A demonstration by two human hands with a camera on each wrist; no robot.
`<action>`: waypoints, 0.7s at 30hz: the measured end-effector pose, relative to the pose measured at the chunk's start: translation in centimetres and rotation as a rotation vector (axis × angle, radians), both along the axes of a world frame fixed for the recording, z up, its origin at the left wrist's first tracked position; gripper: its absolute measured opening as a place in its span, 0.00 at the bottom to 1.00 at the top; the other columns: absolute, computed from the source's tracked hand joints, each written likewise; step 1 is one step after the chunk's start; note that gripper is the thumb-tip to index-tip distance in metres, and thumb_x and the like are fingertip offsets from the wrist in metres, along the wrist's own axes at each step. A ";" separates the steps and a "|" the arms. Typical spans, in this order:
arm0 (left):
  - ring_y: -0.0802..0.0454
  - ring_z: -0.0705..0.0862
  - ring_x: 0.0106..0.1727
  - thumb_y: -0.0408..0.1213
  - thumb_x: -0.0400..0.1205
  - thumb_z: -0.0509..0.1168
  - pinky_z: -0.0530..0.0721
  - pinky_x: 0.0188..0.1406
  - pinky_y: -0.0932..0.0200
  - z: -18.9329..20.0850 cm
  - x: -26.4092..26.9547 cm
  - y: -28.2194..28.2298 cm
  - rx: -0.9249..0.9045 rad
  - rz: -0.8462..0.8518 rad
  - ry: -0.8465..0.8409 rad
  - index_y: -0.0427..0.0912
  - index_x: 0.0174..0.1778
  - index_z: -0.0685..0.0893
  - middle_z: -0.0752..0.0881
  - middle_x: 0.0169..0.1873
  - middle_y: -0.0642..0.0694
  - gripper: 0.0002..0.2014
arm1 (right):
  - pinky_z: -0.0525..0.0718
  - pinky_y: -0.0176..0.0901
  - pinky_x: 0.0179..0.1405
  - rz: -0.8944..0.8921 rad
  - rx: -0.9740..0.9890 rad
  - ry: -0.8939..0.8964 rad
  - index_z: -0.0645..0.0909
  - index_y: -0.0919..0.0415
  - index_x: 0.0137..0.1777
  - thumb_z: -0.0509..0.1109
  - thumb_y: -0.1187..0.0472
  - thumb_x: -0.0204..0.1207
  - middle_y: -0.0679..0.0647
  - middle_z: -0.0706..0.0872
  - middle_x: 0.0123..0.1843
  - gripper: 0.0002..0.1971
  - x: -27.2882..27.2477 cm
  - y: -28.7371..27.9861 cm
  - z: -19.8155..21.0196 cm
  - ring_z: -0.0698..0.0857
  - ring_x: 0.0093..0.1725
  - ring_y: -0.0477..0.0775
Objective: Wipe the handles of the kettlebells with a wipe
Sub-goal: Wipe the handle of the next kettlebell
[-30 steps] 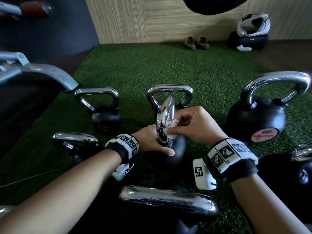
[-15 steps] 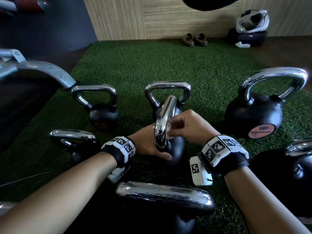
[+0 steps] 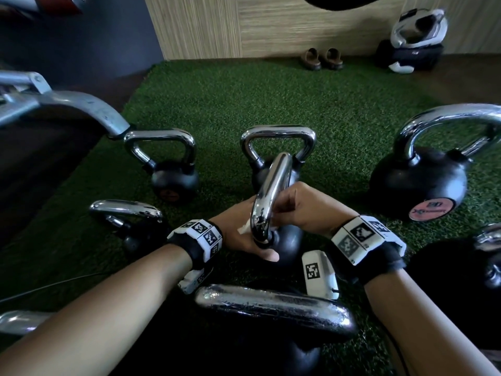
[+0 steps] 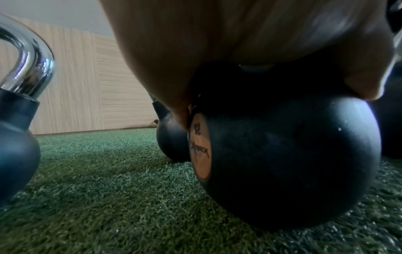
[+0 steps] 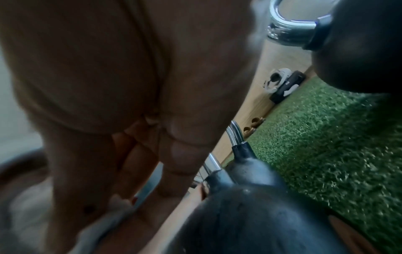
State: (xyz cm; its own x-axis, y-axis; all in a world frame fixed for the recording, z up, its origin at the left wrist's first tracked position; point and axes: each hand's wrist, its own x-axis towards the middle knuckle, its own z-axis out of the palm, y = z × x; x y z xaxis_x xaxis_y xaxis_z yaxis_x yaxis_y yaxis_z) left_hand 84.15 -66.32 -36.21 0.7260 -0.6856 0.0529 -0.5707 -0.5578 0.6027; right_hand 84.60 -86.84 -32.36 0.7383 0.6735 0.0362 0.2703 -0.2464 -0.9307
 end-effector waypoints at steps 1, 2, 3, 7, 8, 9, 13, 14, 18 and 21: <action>0.87 0.76 0.51 0.42 0.66 0.89 0.70 0.52 0.84 0.3 -0.2 -0.1 0.009 0.009 0.023 0.78 0.43 0.81 0.77 0.39 0.67 0.28 | 0.90 0.56 0.59 0.011 0.049 0.040 0.91 0.74 0.52 0.78 0.77 0.73 0.68 0.94 0.50 0.08 0.0 -0.2 -0.1 0.91 0.49 0.60; 0.84 0.77 0.51 0.43 0.66 0.89 0.74 0.53 0.78 0.2 -0.2 -0.1 0.013 0.017 0.055 0.82 0.43 0.79 0.77 0.40 0.67 0.30 | 0.91 0.52 0.57 0.020 0.108 0.092 0.89 0.78 0.52 0.78 0.79 0.73 0.72 0.93 0.51 0.09 -0.1 -0.4 -0.2 0.91 0.49 0.61; 0.82 0.78 0.52 0.45 0.66 0.89 0.77 0.56 0.73 0.4 -0.5 -0.3 0.007 0.028 0.055 0.84 0.47 0.77 0.79 0.43 0.67 0.32 | 0.91 0.48 0.55 0.034 0.165 0.144 0.87 0.81 0.53 0.77 0.80 0.72 0.74 0.92 0.52 0.10 -0.3 -0.6 -0.4 0.90 0.48 0.61; 0.56 0.74 0.80 0.55 0.65 0.88 0.74 0.81 0.49 -0.2 -0.3 -0.5 -0.019 0.030 0.068 0.61 0.85 0.67 0.76 0.77 0.57 0.54 | 0.92 0.40 0.47 0.065 0.395 0.425 0.92 0.69 0.46 0.79 0.74 0.66 0.61 0.94 0.43 0.09 -1.3 -0.5 -1.1 0.93 0.40 0.52; 0.50 0.70 0.84 0.56 0.65 0.88 0.70 0.85 0.46 -0.7 -0.1 -0.3 -0.024 0.016 0.073 0.53 0.88 0.64 0.72 0.82 0.53 0.58 | 0.93 0.40 0.44 0.037 0.461 0.523 0.93 0.66 0.44 0.80 0.71 0.63 0.59 0.94 0.41 0.09 -1.3 -0.4 -1.2 0.93 0.39 0.51; 0.49 0.68 0.86 0.58 0.65 0.87 0.66 0.87 0.47 -0.6 -0.1 -0.3 -0.005 0.025 0.075 0.49 0.88 0.64 0.70 0.84 0.51 0.58 | 0.93 0.41 0.41 -0.001 0.520 0.612 0.92 0.65 0.43 0.79 0.70 0.61 0.59 0.94 0.40 0.09 -1.3 -0.2 -1.2 0.94 0.38 0.51; 0.48 0.74 0.78 0.64 0.66 0.83 0.66 0.77 0.74 -0.4 -0.3 0.0 0.154 0.105 0.138 0.48 0.69 0.81 0.79 0.68 0.52 0.40 | 0.93 0.41 0.40 -0.075 0.639 0.771 0.80 0.73 0.54 0.69 0.76 0.71 0.60 0.94 0.41 0.12 -1.1 0.1 -0.9 0.94 0.40 0.52; 0.48 0.74 0.79 0.64 0.66 0.83 0.68 0.80 0.66 -0.6 -0.3 -0.1 0.114 0.111 0.116 0.47 0.73 0.80 0.79 0.70 0.51 0.43 | 0.93 0.40 0.39 -0.072 0.638 0.776 0.79 0.73 0.55 0.68 0.76 0.72 0.59 0.94 0.41 0.12 -1.3 0.0 -0.9 0.94 0.39 0.52; 0.54 0.71 0.82 0.57 0.62 0.88 0.68 0.86 0.50 -0.8 -0.5 0.0 -0.009 0.111 0.073 0.45 0.83 0.71 0.73 0.81 0.51 0.55 | 0.92 0.39 0.38 -0.074 0.663 0.809 0.80 0.72 0.54 0.73 0.73 0.67 0.60 0.93 0.41 0.14 -1.7 -0.2 -1.0 0.94 0.39 0.52; 0.55 0.80 0.71 0.49 0.62 0.90 0.77 0.78 0.50 -0.8 -0.8 -0.1 -0.039 0.140 0.129 0.50 0.69 0.80 0.83 0.68 0.52 0.40 | 0.92 0.38 0.40 -0.228 0.798 0.858 0.80 0.73 0.54 0.74 0.73 0.68 0.63 0.91 0.44 0.14 -0.7 0.3 -1.2 0.94 0.42 0.53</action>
State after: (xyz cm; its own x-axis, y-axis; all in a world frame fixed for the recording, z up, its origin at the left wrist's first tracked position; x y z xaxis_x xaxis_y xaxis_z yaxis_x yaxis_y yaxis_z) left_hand 83.38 -66.41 -37.03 0.8167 -0.5766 -0.0220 -0.4057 -0.6010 0.6886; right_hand 83.85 -86.58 -33.54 0.8256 0.5352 -0.1788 -0.4895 0.5218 -0.6986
